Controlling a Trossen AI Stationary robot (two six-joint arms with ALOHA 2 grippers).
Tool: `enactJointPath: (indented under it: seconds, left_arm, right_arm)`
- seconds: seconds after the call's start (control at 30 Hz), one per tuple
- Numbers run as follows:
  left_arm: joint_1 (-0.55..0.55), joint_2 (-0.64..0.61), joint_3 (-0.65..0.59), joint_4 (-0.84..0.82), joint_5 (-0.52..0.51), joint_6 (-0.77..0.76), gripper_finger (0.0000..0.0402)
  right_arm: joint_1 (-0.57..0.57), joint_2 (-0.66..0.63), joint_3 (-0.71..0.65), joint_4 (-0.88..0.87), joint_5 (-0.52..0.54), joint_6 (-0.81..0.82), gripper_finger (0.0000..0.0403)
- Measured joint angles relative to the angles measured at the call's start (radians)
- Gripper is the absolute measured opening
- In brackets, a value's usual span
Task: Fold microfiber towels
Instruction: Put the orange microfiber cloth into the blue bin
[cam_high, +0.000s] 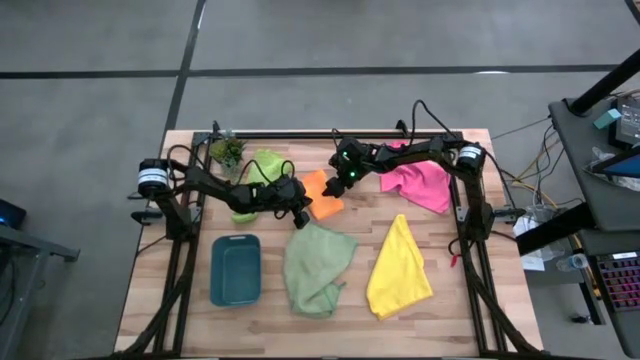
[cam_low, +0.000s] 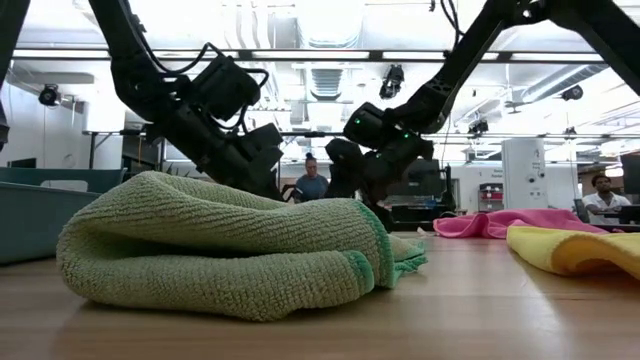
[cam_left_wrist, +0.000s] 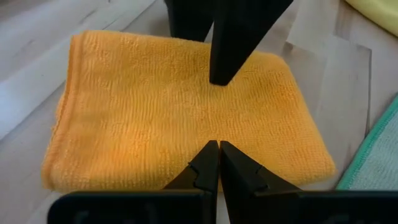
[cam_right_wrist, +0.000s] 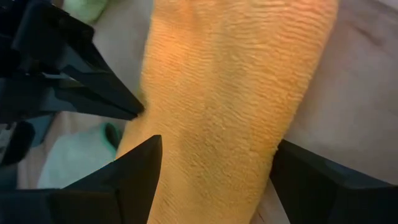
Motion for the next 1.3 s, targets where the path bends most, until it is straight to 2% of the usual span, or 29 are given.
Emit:
enactJointPath:
  seconds: [0.2,0.6,0.77,0.9,1.0,1.07,1.17,1.3]
  left_arm:
    - [0.0,0.0,0.0,0.0,0.0,0.001,0.0001]
    - [0.0,-0.006,-0.032,-0.003,0.002,0.005,0.0001]
    - [-0.002,-0.1,-0.038,0.006,0.038,0.061,0.0001]
    - [-0.005,-0.168,-0.045,-0.061,0.039,0.071,0.0001]
    - [-0.006,-0.214,-0.045,-0.177,0.041,-0.039,0.0001]
    - [-0.006,-0.221,-0.052,-0.229,0.041,-0.189,0.0001]
    - [-0.005,-0.223,-0.065,-0.199,0.037,-0.451,0.0001]
    - [-0.028,-0.197,-0.072,-0.189,0.059,-0.472,0.0006]
  right_arm:
    - [0.0,0.063,0.067,-0.019,-0.083,0.01,0.0271]
    - [0.003,0.073,0.072,-0.01,-0.093,-0.027,0.0245]
    - [0.0,0.074,0.072,-0.01,-0.098,-0.028,0.0243]
    - [0.0,0.074,0.072,-0.014,-0.098,-0.031,0.0242]
    - [0.0,0.074,0.072,-0.014,-0.098,-0.031,0.0242]
    - [0.0,0.074,0.072,-0.014,-0.098,-0.031,0.0242]
    - [0.0,0.074,0.072,-0.014,-0.098,-0.031,0.0242]
    - [0.0,0.074,0.071,-0.007,-0.098,-0.029,0.0242]
